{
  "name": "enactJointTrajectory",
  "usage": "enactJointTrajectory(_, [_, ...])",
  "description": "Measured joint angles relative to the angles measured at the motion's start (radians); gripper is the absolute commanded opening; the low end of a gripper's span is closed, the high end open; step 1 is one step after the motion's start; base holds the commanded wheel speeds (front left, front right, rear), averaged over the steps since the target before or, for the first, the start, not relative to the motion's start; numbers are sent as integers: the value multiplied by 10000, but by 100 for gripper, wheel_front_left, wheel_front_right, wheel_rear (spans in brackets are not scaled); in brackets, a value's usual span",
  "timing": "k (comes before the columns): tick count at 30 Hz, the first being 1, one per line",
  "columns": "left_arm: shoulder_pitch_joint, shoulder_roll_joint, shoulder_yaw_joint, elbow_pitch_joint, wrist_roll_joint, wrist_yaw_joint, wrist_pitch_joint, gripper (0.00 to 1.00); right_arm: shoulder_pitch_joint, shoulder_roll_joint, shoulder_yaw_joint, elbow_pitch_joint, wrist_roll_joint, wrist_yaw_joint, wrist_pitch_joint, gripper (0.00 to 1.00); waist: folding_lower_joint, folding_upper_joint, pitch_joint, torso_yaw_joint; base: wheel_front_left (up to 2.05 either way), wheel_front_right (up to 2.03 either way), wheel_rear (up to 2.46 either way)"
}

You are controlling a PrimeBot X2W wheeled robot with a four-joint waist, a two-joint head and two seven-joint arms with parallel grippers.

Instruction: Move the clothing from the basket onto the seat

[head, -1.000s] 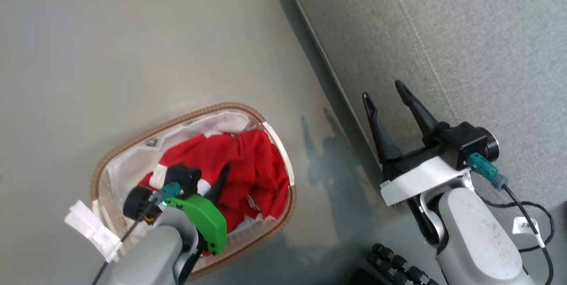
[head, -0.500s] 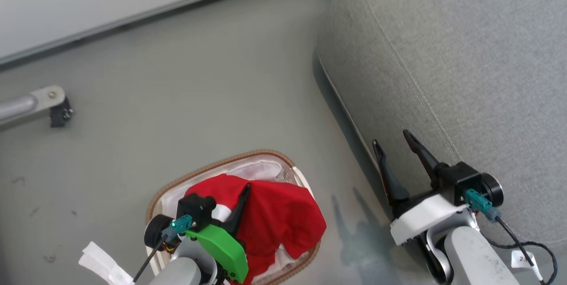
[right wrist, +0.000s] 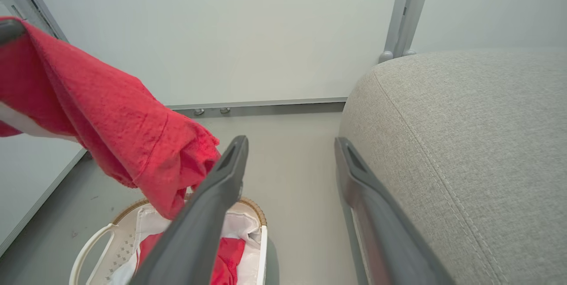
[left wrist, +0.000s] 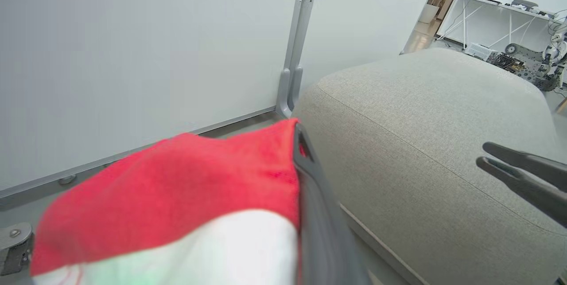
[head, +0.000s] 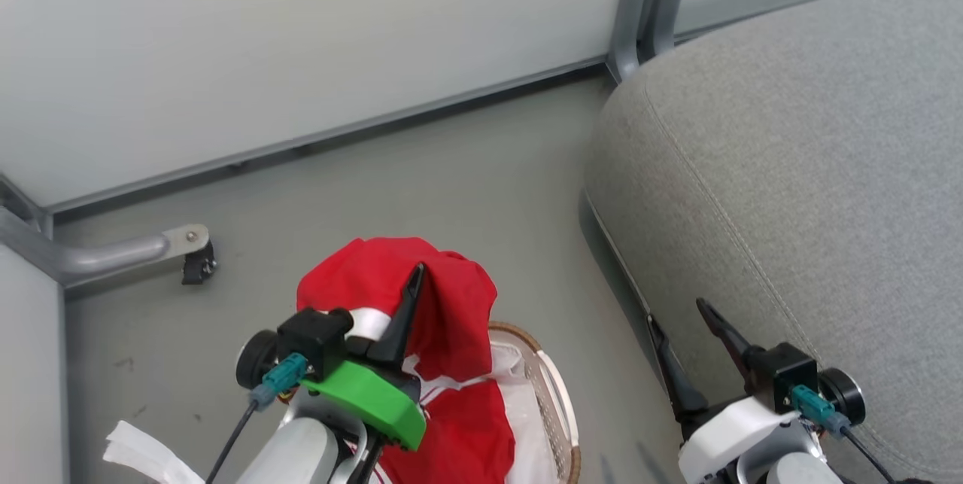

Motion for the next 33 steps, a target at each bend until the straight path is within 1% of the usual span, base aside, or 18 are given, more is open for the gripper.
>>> enactJointTrajectory(9, [-221,-73,713,-1220,504,0,-2,0,235,-184,629,190,17,0,0,100,0,0,-794,303,0,0,0])
enactJointTrajectory(14, [-286,-196,742,-1657,679,0,0,0,423,-217,1145,257,86,0,0,100,0,0,-1043,424,0,0,0])
enactJointTrajectory(18, [-291,-251,648,-1697,711,0,0,0,427,-265,1820,224,142,0,0,100,0,0,-1156,528,0,0,0])
enactJointTrajectory(21, [-291,-288,543,-1699,742,0,0,0,345,-280,2564,155,268,0,0,100,0,0,-1182,626,0,0,0])
enactJointTrajectory(23, [-291,-318,464,-1697,740,0,0,0,71,-290,3010,123,376,0,0,100,0,0,-1174,690,0,0,0])
enactJointTrajectory(28, [-369,-382,253,-1674,732,0,0,0,-1198,-303,4054,215,472,0,0,100,0,0,-1095,878,0,0,0])
enactJointTrajectory(33, [-544,-493,-69,-1609,656,0,0,0,-2361,-176,4412,846,368,0,0,100,0,0,-1030,1148,0,0,0])
